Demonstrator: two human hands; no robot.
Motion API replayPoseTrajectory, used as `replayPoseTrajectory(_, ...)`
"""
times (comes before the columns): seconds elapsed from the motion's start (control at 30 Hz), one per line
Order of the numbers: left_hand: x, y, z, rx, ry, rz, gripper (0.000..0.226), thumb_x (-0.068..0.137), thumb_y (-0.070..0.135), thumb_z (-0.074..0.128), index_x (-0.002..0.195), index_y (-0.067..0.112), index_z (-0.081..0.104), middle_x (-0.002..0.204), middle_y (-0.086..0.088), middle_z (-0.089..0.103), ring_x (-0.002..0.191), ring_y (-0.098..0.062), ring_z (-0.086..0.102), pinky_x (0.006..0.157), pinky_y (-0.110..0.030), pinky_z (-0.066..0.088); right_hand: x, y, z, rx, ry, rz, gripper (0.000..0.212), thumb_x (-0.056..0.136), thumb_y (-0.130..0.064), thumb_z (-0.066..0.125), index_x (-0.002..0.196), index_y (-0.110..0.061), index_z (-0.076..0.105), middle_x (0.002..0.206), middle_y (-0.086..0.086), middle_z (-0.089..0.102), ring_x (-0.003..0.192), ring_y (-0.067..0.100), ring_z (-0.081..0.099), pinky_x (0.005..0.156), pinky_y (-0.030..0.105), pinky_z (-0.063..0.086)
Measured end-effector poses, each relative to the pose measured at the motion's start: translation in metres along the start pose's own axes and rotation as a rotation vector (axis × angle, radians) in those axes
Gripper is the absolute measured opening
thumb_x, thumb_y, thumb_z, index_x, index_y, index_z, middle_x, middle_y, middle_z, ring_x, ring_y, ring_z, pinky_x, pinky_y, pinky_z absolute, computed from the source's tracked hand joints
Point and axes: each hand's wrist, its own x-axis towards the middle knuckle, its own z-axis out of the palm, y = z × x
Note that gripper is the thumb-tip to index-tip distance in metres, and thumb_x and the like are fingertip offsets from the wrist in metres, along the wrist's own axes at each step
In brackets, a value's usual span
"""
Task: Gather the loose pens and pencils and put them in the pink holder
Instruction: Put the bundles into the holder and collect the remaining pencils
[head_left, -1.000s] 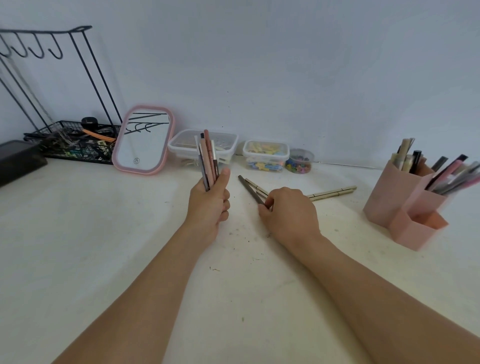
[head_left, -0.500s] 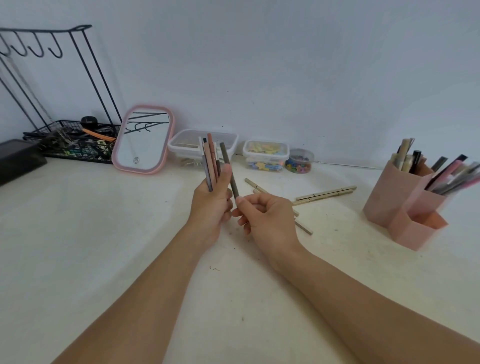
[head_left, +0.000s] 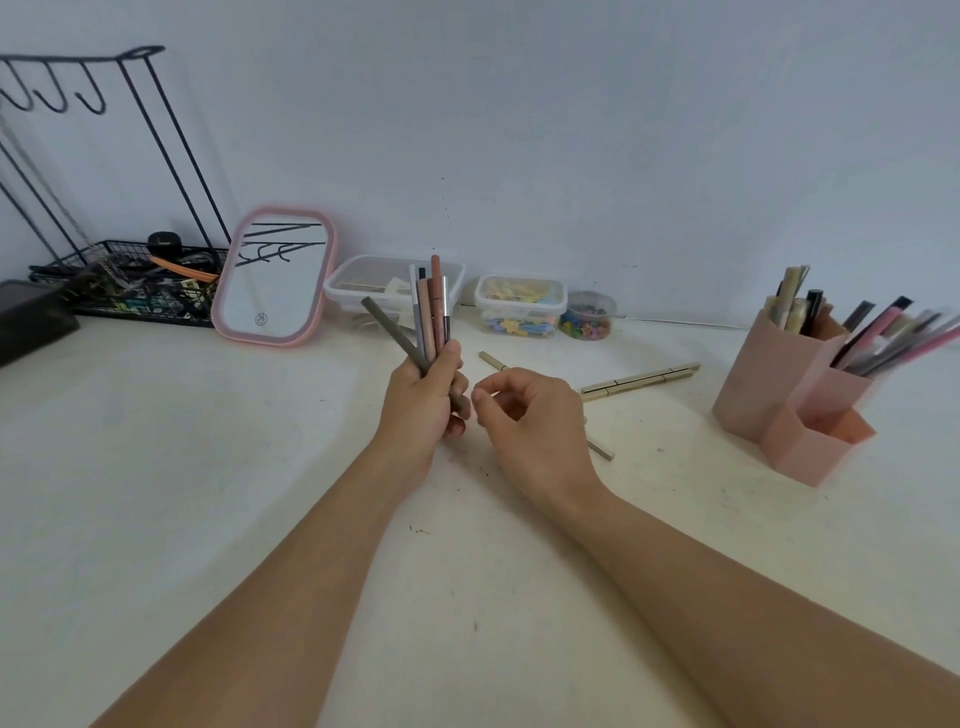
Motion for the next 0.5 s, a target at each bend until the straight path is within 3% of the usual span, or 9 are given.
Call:
replayPoseTrajectory(0.1,-0.001,0.001,-0.002,-0.022,-0.024,-0.003,0.018,0.102,0.034,0.057,0.095,0.017,0.055,0.061,0.003,0.049,0.056,-0.013,0.063,0.046,-0.025,0.047,0.006,0.005,-0.013,-0.314,0.097,-0.123,0.014,0.093,-0.033,0.063,0.09,-0.022,0.071,0.071,-0.01,0.067,0.065,0.008,0.06,0.066,0.031,0.053)
replayPoseTrajectory(0.2,-0.002,0.001,-0.004,-0.017,-0.015,-0.01,0.015,0.099,0.035,0.062,0.097,0.021,0.056,0.064,0.004,0.048,0.054,-0.011,0.053,0.045,-0.023,0.042,0.006,0.011,-0.031,-0.586,0.088,-0.139,0.016,0.095,-0.036,0.056,0.092,-0.023,0.064,0.082,-0.009,0.064,0.077,0.014,0.06,0.07,0.036,0.052)
replayPoseTrajectory(0.33,-0.004,0.002,-0.006,-0.051,-0.039,-0.017,0.019,0.097,0.029,0.067,0.092,0.019,0.051,0.062,0.006,0.04,0.051,-0.011,0.035,0.042,-0.021,0.028,-0.006,0.017,-0.052,-0.706,0.024,-0.078,0.017,0.094,-0.038,0.055,0.088,-0.023,0.058,0.086,-0.007,0.059,0.081,0.017,0.058,0.072,0.037,0.05)
replayPoseTrajectory(0.5,-0.013,0.005,0.002,-0.086,-0.116,-0.082,0.03,0.09,0.029,0.074,0.083,0.021,0.046,0.058,0.007,0.037,0.045,-0.009,0.029,0.039,-0.02,0.024,-0.02,0.021,-0.071,-0.771,-0.056,0.031,0.02,0.092,-0.044,0.055,0.09,-0.024,0.058,0.092,-0.008,0.056,0.083,0.018,0.058,0.075,0.035,0.049)
